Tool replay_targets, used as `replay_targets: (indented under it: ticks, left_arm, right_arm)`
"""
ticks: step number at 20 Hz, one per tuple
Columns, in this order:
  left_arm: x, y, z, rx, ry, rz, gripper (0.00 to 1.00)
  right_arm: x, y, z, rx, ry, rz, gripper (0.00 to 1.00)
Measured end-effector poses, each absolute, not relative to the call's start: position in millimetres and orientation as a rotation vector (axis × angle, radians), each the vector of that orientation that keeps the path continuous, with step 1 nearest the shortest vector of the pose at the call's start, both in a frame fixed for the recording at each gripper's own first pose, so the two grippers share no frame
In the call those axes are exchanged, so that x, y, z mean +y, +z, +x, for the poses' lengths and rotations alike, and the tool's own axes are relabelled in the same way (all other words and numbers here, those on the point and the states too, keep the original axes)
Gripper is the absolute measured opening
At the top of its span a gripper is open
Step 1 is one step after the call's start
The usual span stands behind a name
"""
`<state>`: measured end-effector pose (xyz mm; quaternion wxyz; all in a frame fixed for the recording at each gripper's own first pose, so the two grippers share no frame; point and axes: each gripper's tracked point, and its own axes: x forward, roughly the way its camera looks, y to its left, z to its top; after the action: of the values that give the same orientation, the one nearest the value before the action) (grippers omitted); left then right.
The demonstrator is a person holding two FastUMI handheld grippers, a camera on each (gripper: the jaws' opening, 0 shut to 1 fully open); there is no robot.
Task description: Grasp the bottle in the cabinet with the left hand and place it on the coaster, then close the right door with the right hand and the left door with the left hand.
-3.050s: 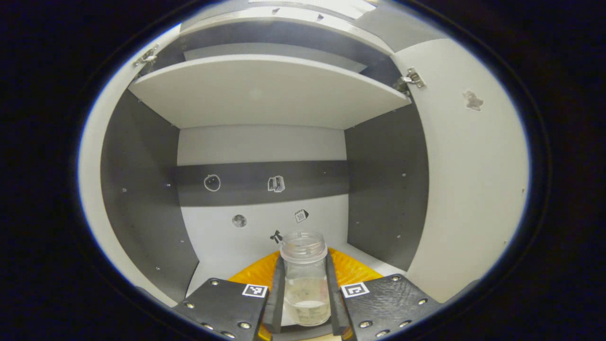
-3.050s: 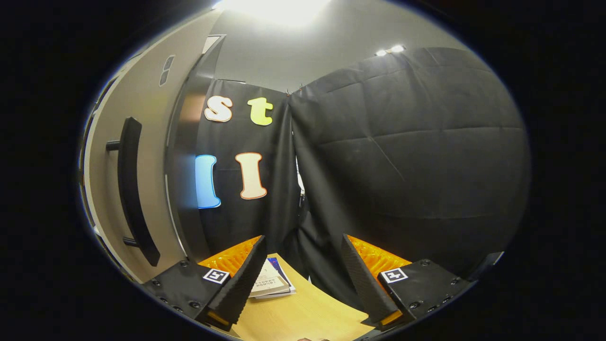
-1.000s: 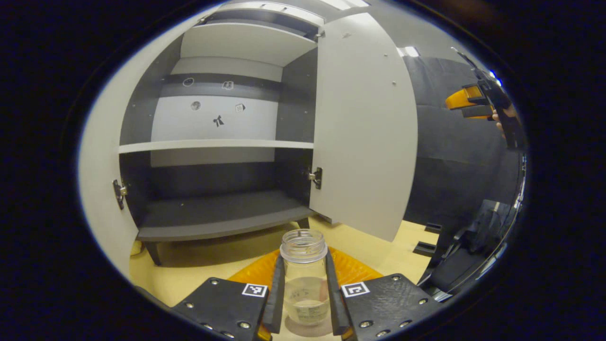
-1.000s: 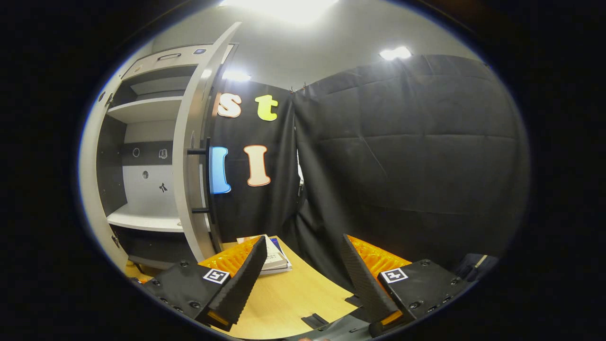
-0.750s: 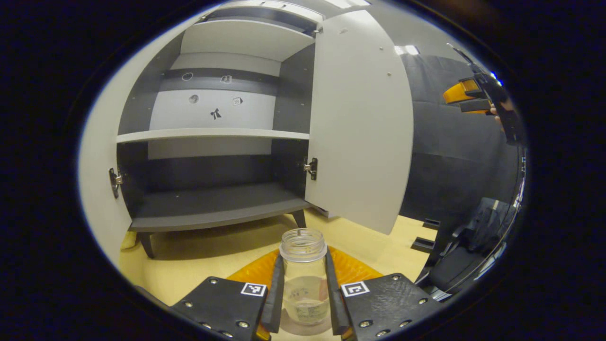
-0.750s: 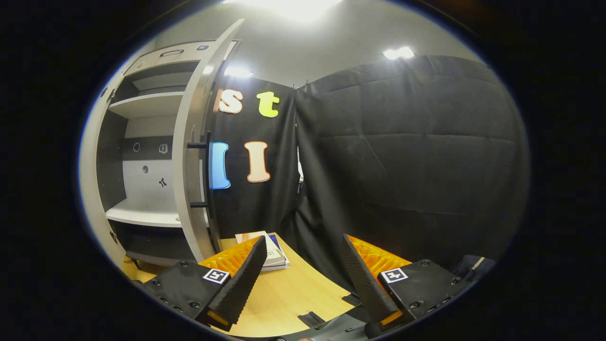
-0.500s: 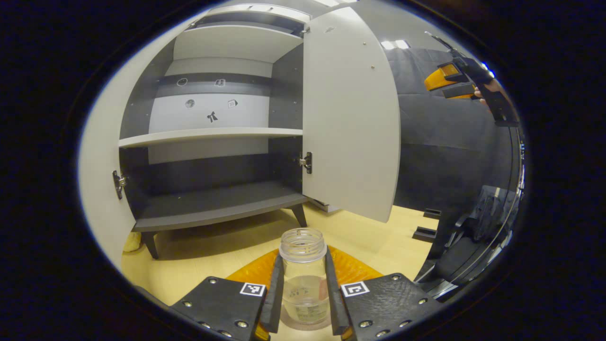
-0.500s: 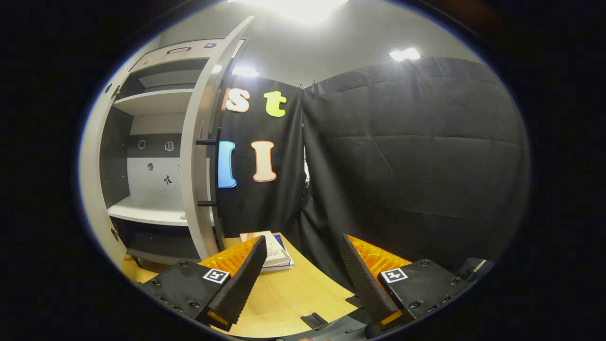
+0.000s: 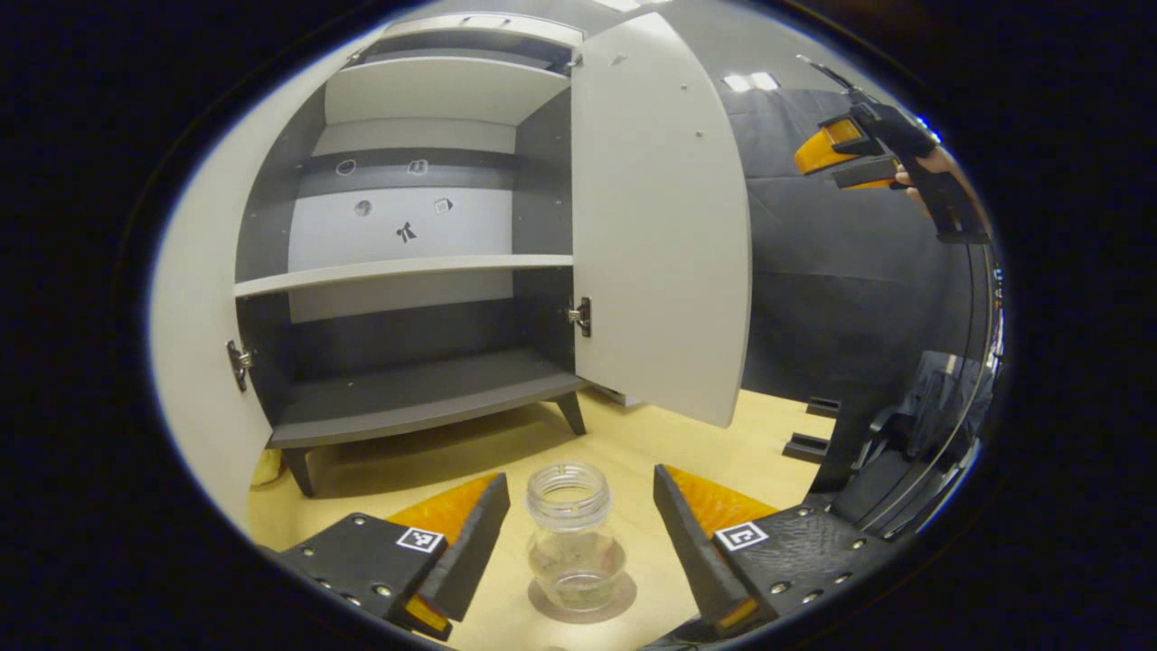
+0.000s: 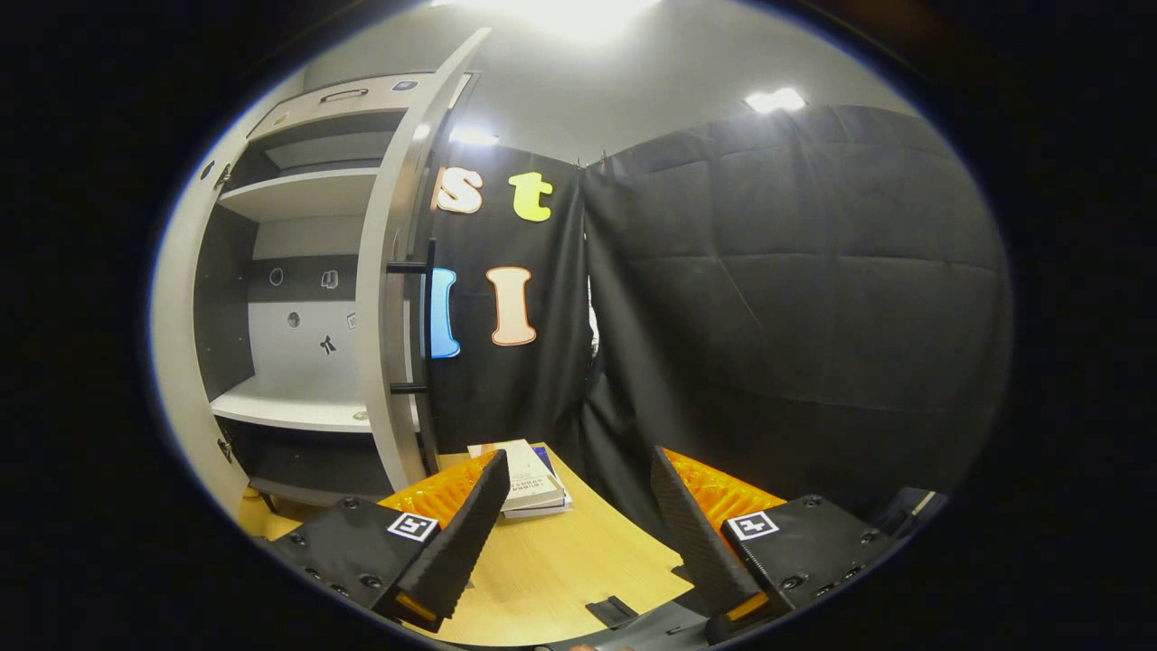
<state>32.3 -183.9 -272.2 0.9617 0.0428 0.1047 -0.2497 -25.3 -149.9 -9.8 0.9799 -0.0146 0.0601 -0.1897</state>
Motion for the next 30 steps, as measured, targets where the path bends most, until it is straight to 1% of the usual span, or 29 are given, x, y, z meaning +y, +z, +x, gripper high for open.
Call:
replay_targets:
  ticks: [2,3,5,6,9,11,12,13,14,15,16,17,18,19,21,23,24,25,26,27,28,29,30]
  left_arm:
    - [-183.7,-246.1,24.3,0.171,-0.499,0.064,0.94]
    - [-179.4,-231.9,19.4,0.152,-0.488,0.048,0.93]
    - [-167.7,-203.1,10.6,0.129,-0.446,0.024,0.94]
    - [-160.3,-187.9,7.2,0.122,-0.414,0.014,0.93]
    - [-131.5,-140.3,3.2,0.093,-0.273,-0.009,0.93]
    - [-116.3,-111.9,-1.9,0.073,-0.179,-0.014,0.92]
    - [-111.5,-99.4,-3.4,0.063,-0.147,-0.021,0.93]
    - [-108.9,-89.5,-4.6,0.059,-0.122,-0.022,0.93]
    - [-104.9,-80.2,-6.7,0.062,-0.088,-0.009,0.94]
    - [-98.4,-72.4,-8.0,0.068,-0.045,0.011,0.93]
    - [-92.9,-63.2,-8.9,0.070,-0.003,0.026,0.92]
    - [-92.6,-55.2,-9.6,0.072,0.019,0.027,0.93]
    - [-94.9,-49.0,-9.8,0.076,0.035,0.021,0.93]
    - [-93.1,-44.6,-8.3,0.080,0.055,0.012,0.93]
    - [-90.9,-34.8,-0.8,0.095,0.112,-0.014,0.92]
    - [-89.8,-26.2,5.6,0.108,0.162,-0.035,0.93]
    - [-90.0,-20.8,7.6,0.108,0.183,-0.041,0.93]
    - [-89.6,-14.0,7.6,0.099,0.200,-0.047,0.94]
    - [-89.8,-5.8,7.8,0.091,0.210,-0.052,0.94]
    - [-89.3,-0.2,6.8,0.078,0.217,-0.051,0.93]
    - [-87.0,9.1,4.3,0.063,0.229,-0.046,0.93]
    - [-83.9,16.6,3.0,0.050,0.243,-0.041,0.93]
    - [-80.5,24.4,1.8,0.037,0.253,-0.037,0.93]
  right_arm:
    - [-151.5,-4.8,-22.0,0.112,-0.377,-0.032,1.00]
    - [-152.4,-4.7,-19.7,0.107,-0.373,-0.034,0.96]
    - [-154.5,-4.3,-4.4,0.089,-0.352,-0.035,0.96]
    - [-156.8,-2.5,3.6,0.084,-0.336,-0.025,1.00]
    - [-160.2,9.8,29.3,0.057,-0.269,0.019,1.00]
    - [-166.9,17.6,40.8,0.031,-0.239,-0.002,1.00]
    - [-171.3,21.6,47.2,0.018,-0.225,-0.017,0.96]
    - [-174.1,23.2,54.3,0.016,-0.208,-0.017,1.00]
    - [-175.5,25.0,61.7,0.020,-0.184,-0.003,0.96]
    - [-176.2,26.4,68.7,0.020,-0.158,0.008,1.00]
    - [-178.1,30.5,74.1,0.011,-0.139,0.008,0.97]
    - [-181.7,36.1,80.0,-0.007,-0.124,-0.004,1.00]
    - [-185.6,40.0,85.9,-0.020,-0.112,-0.018,1.00]
    - [-186.3,40.7,91.0,-0.025,-0.092,-0.030,0.96]
    - [-183.6,43.7,100.2,-0.023,-0.047,-0.040,0.97]
    - [-181.4,45.8,106.8,-0.020,-0.006,-0.065,0.97]
    - [-178.4,47.4,109.9,-0.019,0.014,-0.074,1.00]
    - [-177.2,47.2,111.5,-0.014,0.033,-0.073,0.97]
    - [-174.1,47.5,113.4,-0.004,0.062,-0.059,1.00]
    - [-167.9,47.2,117.2,0.002,0.097,-0.039,0.97]
    - [-161.3,48.0,120.0,0.008,0.134,-0.021,1.00]
    - [-157.1,47.3,121.5,0.018,0.158,-0.006,1.00]
    - [-154.6,47.2,124.1,0.029,0.181,0.012,0.97]
